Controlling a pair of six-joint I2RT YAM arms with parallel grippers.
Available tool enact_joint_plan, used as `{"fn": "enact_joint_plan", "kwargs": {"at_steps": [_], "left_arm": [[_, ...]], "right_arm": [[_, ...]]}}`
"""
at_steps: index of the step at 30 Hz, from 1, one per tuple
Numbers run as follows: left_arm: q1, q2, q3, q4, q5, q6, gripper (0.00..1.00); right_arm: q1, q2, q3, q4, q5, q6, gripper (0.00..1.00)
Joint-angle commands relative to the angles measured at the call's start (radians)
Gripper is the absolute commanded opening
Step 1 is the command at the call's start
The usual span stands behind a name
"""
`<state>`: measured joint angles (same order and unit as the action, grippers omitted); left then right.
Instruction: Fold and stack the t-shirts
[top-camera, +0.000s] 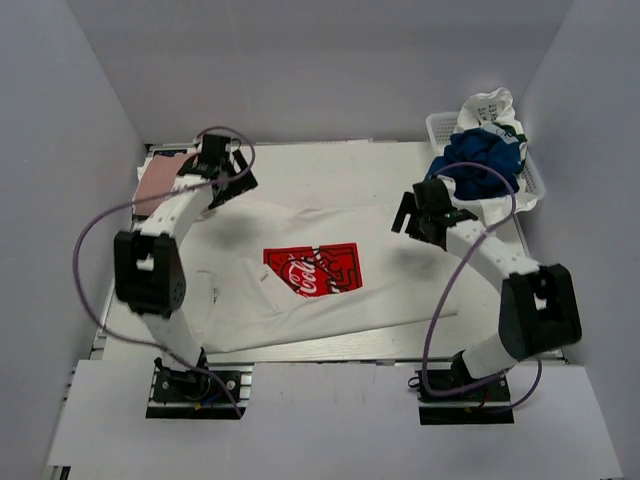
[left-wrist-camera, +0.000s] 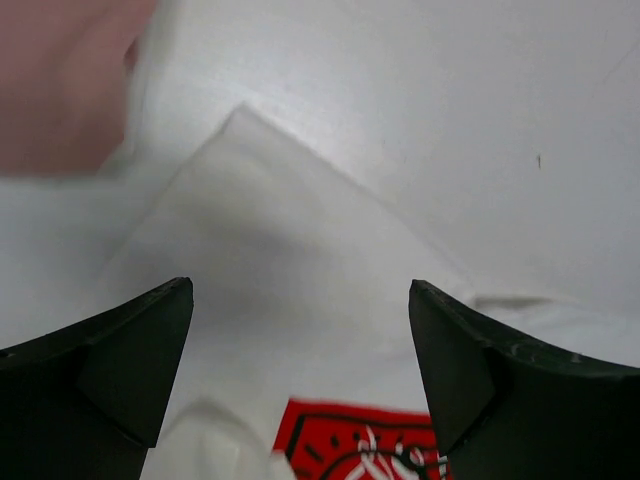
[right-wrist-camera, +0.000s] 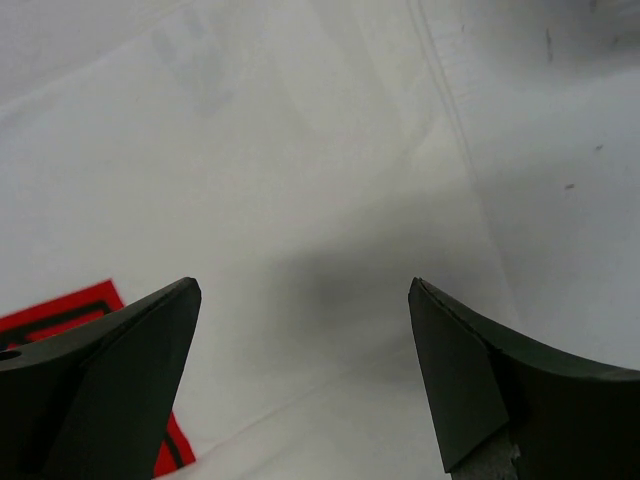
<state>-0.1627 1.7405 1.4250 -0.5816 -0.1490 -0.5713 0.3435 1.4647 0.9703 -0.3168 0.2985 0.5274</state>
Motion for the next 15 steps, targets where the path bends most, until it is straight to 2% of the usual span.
{"fn": "enact_joint_plan", "kwargs": {"at_steps": [1,3,4,5,7,9,11,13,15], "left_arm": [[0.002,0.181,0.232,-0.064,-0.017,0.12,0.98],[0.002,0.273,0.332,-0.075,-0.001,0.192,0.97],[0.002,0.321,0.436,-0.111,0.015,0.212,0.95],[-0.007,0.411,0.489,-0.138,0.005,0.227,0.94],[-0.008,0.493,0.631,-0.22,-0.05,0.237,0.92],[-0.008,0.576,0.702,-0.231,-0.048,0.251,0.92],[-0.008,0.606,0.712,-0.21,-0.012,0.28,0.92],[-0.018,0.628,0.712,-0.219,0.043,0.292,0.88],[-0.018,0.628,0.631,-0.228,0.043,0.292,0.87]], "right_arm": [[-0.035,0.094,0.118,0.019,0.048,-0.038,0.9],[-0.041,0.164,0.174,0.018,0.053,-0.05,0.9],[-0.052,0.178,0.185,0.015,0.054,-0.052,0.9],[-0.055,0.209,0.195,0.015,0.073,-0.058,0.9],[-0.07,0.267,0.254,-0.011,0.083,-0.072,0.9],[-0.074,0.292,0.283,-0.007,0.087,-0.111,0.9],[-0.083,0.324,0.294,0.036,0.076,-0.139,0.9],[-0.084,0.353,0.312,0.045,0.044,-0.165,0.9],[-0.086,0.362,0.329,0.036,0.027,-0.193,0.9]]}}
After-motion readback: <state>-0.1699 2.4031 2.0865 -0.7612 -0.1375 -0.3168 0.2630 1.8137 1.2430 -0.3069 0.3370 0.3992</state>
